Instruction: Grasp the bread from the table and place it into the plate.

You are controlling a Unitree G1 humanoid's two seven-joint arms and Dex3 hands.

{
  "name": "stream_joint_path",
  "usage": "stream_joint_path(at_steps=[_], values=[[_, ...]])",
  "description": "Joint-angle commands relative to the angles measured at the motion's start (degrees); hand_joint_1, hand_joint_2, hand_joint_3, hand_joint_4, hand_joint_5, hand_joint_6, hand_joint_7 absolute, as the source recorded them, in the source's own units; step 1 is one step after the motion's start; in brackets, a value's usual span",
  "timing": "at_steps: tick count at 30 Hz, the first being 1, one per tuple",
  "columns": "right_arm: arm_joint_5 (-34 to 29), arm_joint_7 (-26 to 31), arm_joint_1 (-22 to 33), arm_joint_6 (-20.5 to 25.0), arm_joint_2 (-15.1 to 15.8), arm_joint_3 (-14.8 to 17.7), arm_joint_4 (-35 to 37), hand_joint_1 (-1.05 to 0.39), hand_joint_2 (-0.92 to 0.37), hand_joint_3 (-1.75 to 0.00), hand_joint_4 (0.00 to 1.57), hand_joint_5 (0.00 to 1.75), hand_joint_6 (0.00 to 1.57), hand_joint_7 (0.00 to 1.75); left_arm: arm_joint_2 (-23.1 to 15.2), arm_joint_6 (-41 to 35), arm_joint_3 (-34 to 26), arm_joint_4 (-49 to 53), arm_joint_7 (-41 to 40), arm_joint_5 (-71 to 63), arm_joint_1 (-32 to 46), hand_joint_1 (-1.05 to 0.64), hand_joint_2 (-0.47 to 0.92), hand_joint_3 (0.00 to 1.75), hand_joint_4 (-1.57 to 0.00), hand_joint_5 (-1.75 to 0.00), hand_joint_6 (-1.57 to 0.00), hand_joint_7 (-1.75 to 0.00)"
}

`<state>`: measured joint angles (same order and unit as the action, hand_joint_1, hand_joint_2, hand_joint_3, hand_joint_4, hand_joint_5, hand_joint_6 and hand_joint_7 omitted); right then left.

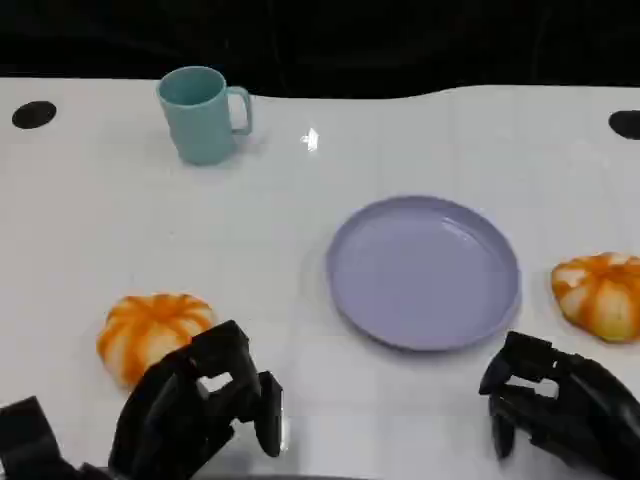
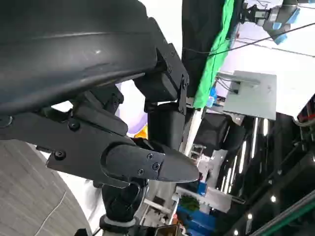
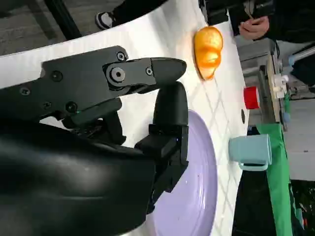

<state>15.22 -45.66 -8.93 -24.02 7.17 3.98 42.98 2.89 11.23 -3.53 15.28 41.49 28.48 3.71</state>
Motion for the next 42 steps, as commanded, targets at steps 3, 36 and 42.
stream_joint_path(at_steps=[3,36,42], values=[[0.06,0.39,0.64,2.53,0.94,0.48,-0.03,-0.53,-0.92,-0.23,0.67,1.75,0.69,1.36,-0.38,-0.98,-0.37,-0.5,0.71,0.68,0.2,-0.72,0.92,0.15,-0.94,-1.75,-0.79,-1.68],[-0.78,1.67,0.98,2.32,0.73,-0.22,-0.82,-0.52,-0.92,-0.24,0.67,1.75,0.7,1.35,-3.25,11.66,-0.37,-5.48,-7.95,-11.8,1.01,-0.69,0.92,0.27,-0.64,-1.49,-0.61,-1.03],[-0.85,2.06,1.23,2.7,0.7,-0.37,-1.38,-0.53,-0.92,-0.24,0.67,1.75,0.7,1.35,-7.61,15.56,0.09,-8.68,-13.69,-22.37,0.94,-0.66,0.92,0.24,-0.59,-1.13,-0.52,-0.71]])
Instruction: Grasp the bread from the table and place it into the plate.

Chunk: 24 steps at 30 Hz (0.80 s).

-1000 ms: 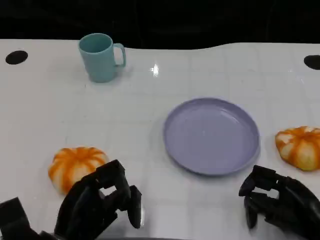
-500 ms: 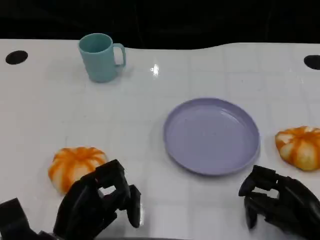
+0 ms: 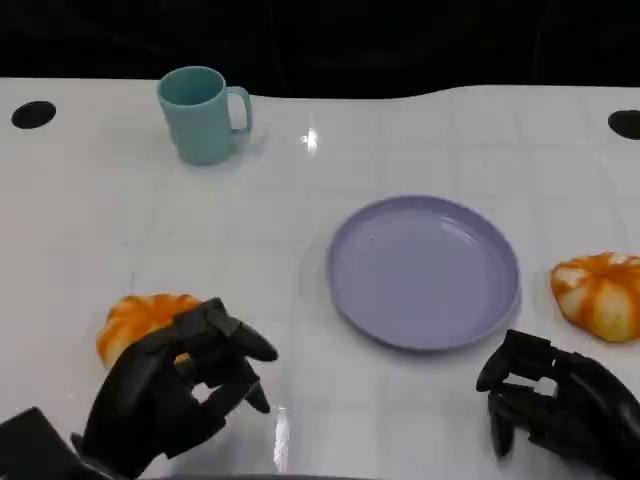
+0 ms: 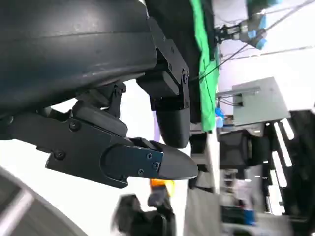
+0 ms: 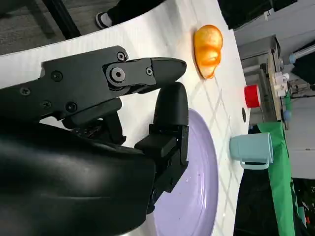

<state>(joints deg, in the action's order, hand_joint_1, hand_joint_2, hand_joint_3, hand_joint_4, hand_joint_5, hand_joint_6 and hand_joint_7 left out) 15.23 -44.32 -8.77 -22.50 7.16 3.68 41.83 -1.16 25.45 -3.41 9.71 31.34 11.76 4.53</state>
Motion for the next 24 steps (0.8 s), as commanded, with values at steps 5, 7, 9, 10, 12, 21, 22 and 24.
stream_joint_path(at_steps=[5,7,9,10,12,21,22,24], values=[[-0.38,0.23,1.13,1.98,0.69,0.0,-0.49,-0.52,-0.92,-0.23,0.66,1.75,0.7,1.34,-7.38,-1.49,0.35,-9.11,-7.38,-12.32,1.18,-0.64,0.92,0.2,-0.47,-0.96,-0.42,-0.56],[-0.45,0.43,1.25,2.24,0.66,-0.03,-0.84,-0.52,-0.92,-0.23,0.67,1.75,0.7,1.33,-8.93,-2.64,0.36,-11.7,-9.22,-16.12,1.55,-0.63,0.92,0.16,-0.41,-0.89,-0.39,-0.49],[-0.27,0.14,1.14,2.03,0.53,0.06,-0.61,-0.52,-0.92,-0.23,0.67,1.75,0.71,1.33,-10.75,-4.1,0.55,-14.11,-10.37,-19.55,1.75,-0.62,0.92,0.14,-0.36,-0.84,-0.37,-0.46],[-0.22,0.04,1.09,1.94,0.49,0.09,-0.51,-0.52,-0.92,-0.23,0.67,1.75,0.71,1.32,-11.25,-4.63,0.72,-14.76,-10.71,-20.31,1.83,-0.62,0.92,0.13,-0.33,-0.83,-0.36,-0.45],[-0.35,0.17,1.18,2.09,0.57,0.04,-0.69,-0.52,-0.92,-0.22,0.68,1.75,0.71,1.32,-13.2,-5.48,0.95,-16.26,-11.06,-22.97,1.76,-0.62,0.92,0.13,-0.31,-0.82,-0.36,-0.44],[-0.53,-0.08,1.07,1.06,0.67,0.08,-0.25,-0.51,-0.92,-0.26,0.67,1.75,0.7,1.32,-23.84,-12.69,2.43,-25.61,-12.84,-48.39,1.33,-0.63,0.92,0.06,-0.03,-0.66,-0.25,-0.24],[-0.62,0.07,1.07,1.22,0.7,0.05,-0.24,-0.52,-0.92,-0.25,0.67,1.75,0.7,1.32,-24.58,-14.62,2.95,-27.09,-12.07,-51.42,1.34,-0.6,0.92,0.05,-0.03,-0.56,-0.25,-0.18],[-0.89,0.51,1.11,1.39,0.75,-0.02,-0.3,-0.52,-0.92,-0.25,0.67,1.75,0.7,1.33,-25.41,-17.46,4.07,-28.97,-11.27,-55.51,1.3,-0.57,0.91,0.02,-0.05,-0.43,-0.27,-0.1]])
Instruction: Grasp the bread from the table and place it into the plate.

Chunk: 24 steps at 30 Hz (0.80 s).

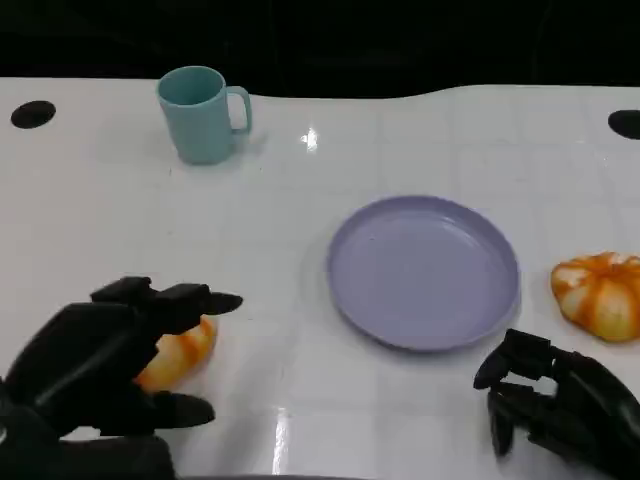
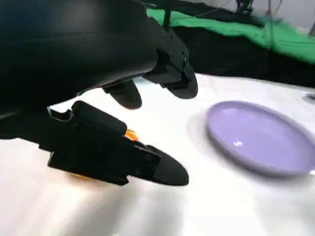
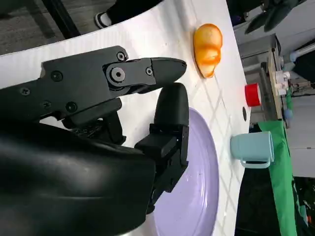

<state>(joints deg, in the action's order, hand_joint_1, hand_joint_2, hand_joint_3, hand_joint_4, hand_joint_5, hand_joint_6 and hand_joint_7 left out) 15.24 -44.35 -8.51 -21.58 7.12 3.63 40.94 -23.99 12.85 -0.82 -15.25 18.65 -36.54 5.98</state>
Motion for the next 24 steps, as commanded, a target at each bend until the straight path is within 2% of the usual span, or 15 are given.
stream_joint_path(at_steps=[1,9,14,24], values=[[-1.15,0.85,0.93,0.51,0.85,-0.07,0.42,-0.53,-0.92,-0.24,0.67,1.75,0.7,1.33,-2.94,-5.82,2.14,-4.43,1.31,-9.32,-0.32,-0.55,0.9,0.01,-0.06,-0.37,-0.27,-0.07],[-1.09,1.01,1.25,1.85,0.77,-0.04,-0.57,-0.52,-0.92,-0.23,0.67,1.75,0.71,1.33,-3.51,-10.47,5.44,-5.26,1.01,-16.63,-1.69,-0.53,0.86,0.0,-0.1,-0.21,-0.27,-0.01],[-0.82,0.79,1.5,2.52,0.67,0.03,-1.28,-0.51,-0.92,-0.23,0.67,1.75,0.71,1.32,-4.14,-13.11,7.4,-5.14,2.64,-20.12,-3.02,-0.53,0.82,0.0,-0.06,-0.15,-0.23,0.0],[-1.07,0.21,1.21,0.55,0.68,0.25,-0.1,-0.51,-0.92,-0.25,0.66,1.75,0.69,1.34,-4.17,-15.69,12.29,5.02,2.73,-22.47,-9.66,-0.48,0.79,0.0,-0.06,-0.1,-0.2,0.0]])
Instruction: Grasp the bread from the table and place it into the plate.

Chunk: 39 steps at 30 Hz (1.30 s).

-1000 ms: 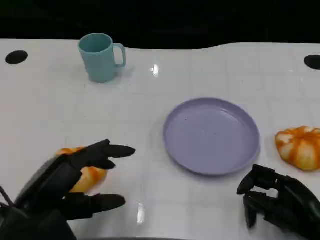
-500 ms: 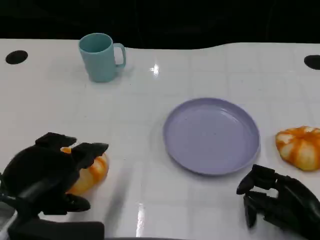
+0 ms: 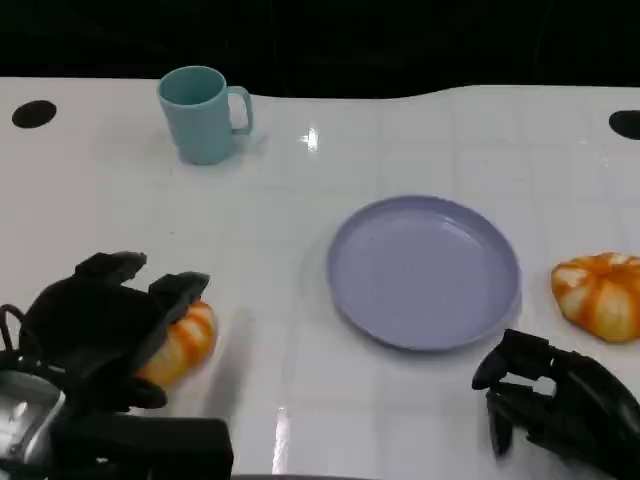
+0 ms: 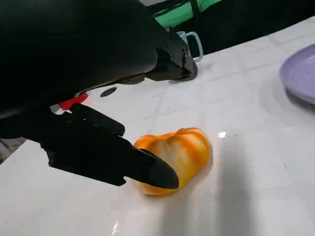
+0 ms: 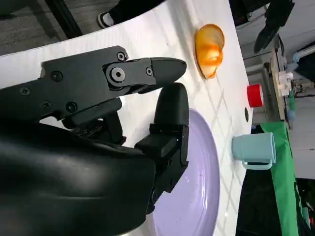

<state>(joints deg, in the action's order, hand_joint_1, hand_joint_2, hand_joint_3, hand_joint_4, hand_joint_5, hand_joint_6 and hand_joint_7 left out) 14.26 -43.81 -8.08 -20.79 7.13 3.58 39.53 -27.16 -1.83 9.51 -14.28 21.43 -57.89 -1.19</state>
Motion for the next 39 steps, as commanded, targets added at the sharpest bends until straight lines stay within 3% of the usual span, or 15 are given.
stream_joint_path(at_steps=[1,20,39], values=[[-0.01,-0.43,0.72,-0.19,0.68,0.36,1.43,-0.51,-0.92,-0.25,0.66,1.75,0.69,1.34,-0.99,-1.01,2.53,5.45,-0.51,-1.12,-3.31,-0.48,0.79,0.0,-0.06,-0.1,-0.2,0.0],[-0.75,0.22,1.11,-0.77,0.78,0.1,0.91,-0.52,-0.92,-0.25,0.66,1.75,0.7,1.31,-1.26,1.27,9.25,28.38,-3.28,3.82,-17.26,-0.49,0.77,0.01,-0.05,-0.04,-0.19,-0.01],[-0.6,0.13,1.42,0.39,0.84,0.16,-0.03,-0.53,-0.92,-0.24,0.66,1.75,0.7,1.34,-1.52,4.8,12.61,37.96,-5.81,10.13,-20.36,-0.45,0.83,0.02,-0.1,-0.04,-0.22,0.0]])
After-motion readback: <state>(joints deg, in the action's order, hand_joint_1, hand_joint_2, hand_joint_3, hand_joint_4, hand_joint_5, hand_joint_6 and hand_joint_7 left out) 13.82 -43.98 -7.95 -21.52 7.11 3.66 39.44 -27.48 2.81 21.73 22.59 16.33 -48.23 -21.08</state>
